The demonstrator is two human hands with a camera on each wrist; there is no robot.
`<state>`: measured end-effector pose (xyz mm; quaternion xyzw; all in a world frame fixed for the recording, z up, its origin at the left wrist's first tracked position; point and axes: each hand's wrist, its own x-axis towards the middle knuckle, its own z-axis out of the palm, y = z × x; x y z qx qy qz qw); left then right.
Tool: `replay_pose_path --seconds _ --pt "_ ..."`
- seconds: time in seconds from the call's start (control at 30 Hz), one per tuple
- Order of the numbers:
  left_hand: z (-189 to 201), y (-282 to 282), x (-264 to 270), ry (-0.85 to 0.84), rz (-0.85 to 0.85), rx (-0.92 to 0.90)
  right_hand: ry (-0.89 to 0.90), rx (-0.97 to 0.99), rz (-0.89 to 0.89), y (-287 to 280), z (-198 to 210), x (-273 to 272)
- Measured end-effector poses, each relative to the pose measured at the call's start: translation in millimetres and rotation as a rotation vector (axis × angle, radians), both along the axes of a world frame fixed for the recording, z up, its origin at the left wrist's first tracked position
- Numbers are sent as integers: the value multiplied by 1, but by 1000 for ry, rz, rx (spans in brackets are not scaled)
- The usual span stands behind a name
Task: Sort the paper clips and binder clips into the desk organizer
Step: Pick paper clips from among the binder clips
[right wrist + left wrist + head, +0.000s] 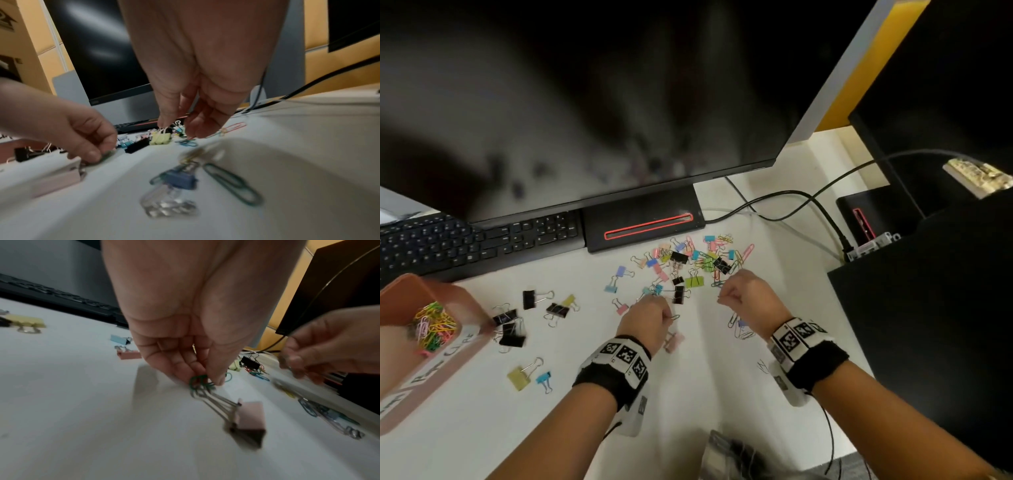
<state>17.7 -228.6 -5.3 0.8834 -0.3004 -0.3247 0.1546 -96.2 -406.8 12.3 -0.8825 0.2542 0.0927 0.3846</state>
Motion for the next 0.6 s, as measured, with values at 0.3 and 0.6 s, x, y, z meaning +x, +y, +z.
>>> replay_pose_path --seconds 0.3,0.6 --pt "7 47 4 -113 191 -214 143 -48 213 -18 -14 -83" --pt "-4 36 21 -273 10 -114 60 -70 145 10 -33 -92"
